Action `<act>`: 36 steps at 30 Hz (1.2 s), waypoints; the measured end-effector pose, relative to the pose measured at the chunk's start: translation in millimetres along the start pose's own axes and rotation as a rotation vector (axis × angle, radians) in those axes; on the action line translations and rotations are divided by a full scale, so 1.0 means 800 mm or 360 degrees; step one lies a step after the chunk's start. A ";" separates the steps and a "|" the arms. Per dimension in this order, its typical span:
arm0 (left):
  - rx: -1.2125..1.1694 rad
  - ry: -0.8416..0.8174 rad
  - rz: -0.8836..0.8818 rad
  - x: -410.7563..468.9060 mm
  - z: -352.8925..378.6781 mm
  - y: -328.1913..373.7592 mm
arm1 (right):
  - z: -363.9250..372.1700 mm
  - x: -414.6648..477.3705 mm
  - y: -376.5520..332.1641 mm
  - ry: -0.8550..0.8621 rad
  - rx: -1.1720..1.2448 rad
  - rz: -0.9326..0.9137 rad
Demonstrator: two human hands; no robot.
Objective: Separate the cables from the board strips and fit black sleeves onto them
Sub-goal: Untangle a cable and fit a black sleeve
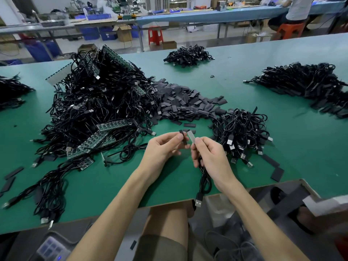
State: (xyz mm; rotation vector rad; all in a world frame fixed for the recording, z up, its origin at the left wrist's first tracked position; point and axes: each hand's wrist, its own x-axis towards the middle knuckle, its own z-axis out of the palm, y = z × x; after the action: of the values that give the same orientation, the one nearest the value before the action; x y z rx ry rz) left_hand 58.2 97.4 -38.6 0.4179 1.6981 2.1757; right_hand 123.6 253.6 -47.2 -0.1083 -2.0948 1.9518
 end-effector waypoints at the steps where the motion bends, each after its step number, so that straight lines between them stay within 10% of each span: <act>1: -0.0073 0.0022 -0.0021 0.000 -0.001 0.001 | 0.001 0.000 0.001 -0.0033 -0.0022 0.0019; 36: -0.0178 0.0117 0.0306 -0.002 0.001 -0.005 | -0.001 -0.002 -0.004 -0.0271 -0.0053 0.0084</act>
State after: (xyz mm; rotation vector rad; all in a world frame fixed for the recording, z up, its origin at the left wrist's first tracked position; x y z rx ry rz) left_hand 60.5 97.8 -42.2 0.4947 1.6227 2.4378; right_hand 126.0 253.7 -44.2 -0.0038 -2.2533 2.0211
